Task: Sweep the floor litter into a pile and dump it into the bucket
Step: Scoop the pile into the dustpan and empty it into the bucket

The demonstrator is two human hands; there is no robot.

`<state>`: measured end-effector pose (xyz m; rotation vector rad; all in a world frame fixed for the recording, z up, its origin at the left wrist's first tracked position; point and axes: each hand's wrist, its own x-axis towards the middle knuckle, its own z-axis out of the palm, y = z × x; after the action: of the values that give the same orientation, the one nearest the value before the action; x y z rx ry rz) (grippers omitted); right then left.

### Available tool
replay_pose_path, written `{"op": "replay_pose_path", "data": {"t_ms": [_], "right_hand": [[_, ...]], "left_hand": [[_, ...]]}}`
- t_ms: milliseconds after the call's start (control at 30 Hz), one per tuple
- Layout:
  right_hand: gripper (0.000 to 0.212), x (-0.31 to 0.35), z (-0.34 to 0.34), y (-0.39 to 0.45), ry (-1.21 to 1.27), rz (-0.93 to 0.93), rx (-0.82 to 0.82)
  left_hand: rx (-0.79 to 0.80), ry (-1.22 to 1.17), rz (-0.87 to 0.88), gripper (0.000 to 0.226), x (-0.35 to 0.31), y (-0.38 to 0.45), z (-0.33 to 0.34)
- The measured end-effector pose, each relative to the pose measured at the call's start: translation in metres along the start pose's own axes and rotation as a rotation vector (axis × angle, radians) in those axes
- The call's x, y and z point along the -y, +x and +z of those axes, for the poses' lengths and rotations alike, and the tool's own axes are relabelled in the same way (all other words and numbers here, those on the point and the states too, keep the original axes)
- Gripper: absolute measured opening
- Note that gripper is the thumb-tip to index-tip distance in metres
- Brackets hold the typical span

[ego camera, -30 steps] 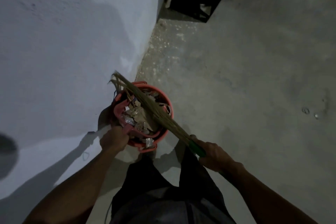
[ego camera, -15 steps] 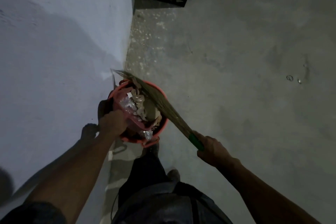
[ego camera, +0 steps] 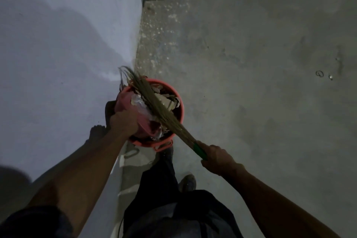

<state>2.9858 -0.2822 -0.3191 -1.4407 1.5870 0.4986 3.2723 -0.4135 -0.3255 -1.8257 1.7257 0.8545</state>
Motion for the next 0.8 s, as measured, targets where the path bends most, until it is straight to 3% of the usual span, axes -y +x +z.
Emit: {"op": "replay_pose_path", "data": {"t_ms": [167, 300, 433, 800], "right_hand": [[0.071, 0.004, 0.015, 0.032, -0.035, 0.05, 0.002], [0.062, 0.006, 0.024, 0.053, -0.027, 0.094, 0.01], [0.057, 0.011, 0.029, 0.069, -0.018, 0.108, 0.029], [0.064, -0.006, 0.029, 0.004, 0.07, 0.049, -0.073]], "left_hand": [[0.007, -0.044, -0.013, 0.019, -0.006, 0.033, 0.014], [-0.015, -0.091, -0.014, 0.031, -0.014, 0.065, 0.02], [-0.062, 0.066, 0.05, 0.025, -0.021, 0.076, 0.027], [-0.091, 0.162, -0.053, 0.037, -0.025, 0.0, 0.014]]}}
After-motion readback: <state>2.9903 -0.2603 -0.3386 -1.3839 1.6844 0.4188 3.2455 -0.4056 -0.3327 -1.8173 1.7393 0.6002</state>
